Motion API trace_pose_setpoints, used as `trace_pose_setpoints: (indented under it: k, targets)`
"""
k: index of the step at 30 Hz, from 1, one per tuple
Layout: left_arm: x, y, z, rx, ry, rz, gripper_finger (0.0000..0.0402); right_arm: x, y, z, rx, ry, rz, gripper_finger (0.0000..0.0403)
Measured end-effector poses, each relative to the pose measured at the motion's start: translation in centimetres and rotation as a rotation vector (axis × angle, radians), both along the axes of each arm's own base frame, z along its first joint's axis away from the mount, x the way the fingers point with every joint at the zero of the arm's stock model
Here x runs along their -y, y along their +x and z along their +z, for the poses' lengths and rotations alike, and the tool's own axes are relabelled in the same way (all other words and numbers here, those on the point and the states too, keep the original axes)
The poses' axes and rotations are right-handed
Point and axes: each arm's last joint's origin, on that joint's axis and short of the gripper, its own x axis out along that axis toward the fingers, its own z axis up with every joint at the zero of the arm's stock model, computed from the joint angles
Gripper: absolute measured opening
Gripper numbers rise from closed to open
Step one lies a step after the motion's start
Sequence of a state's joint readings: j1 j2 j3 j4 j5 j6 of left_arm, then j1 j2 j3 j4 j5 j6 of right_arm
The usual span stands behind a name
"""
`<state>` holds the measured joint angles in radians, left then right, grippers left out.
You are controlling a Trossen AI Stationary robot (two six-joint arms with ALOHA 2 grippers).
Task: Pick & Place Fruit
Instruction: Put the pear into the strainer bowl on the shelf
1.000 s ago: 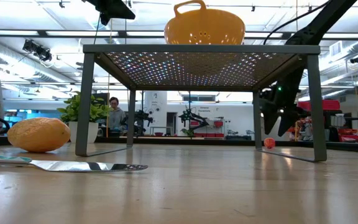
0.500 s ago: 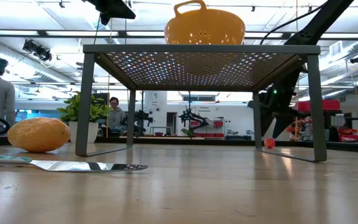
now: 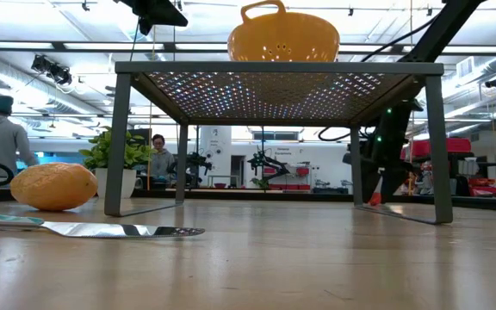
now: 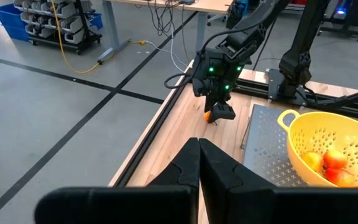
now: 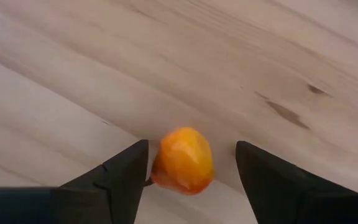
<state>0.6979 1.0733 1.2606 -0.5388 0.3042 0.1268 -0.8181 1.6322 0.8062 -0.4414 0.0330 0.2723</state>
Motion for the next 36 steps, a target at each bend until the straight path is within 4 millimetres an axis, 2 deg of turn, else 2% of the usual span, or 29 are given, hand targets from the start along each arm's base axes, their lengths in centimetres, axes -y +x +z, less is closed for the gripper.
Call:
trace_pose_setpoints:
  k: [17,31,36]
  targets:
    - [0.0,0.0,0.0,-0.001,0.002,-0.001,0.0005,0.0,0.0,-0.1,0.001,0.0,0.0,0.0137]
    - [0.0,0.0,0.0,-0.006,0.014,-0.006,0.0004,0.0,0.0,-0.1,-0.005,0.003,0.031,0.013]
    - [0.1,0.0,0.0,-0.011,0.036,-0.043,0.0003,-0.4,-0.3,1.0,-0.01,-0.018,0.046,0.013]
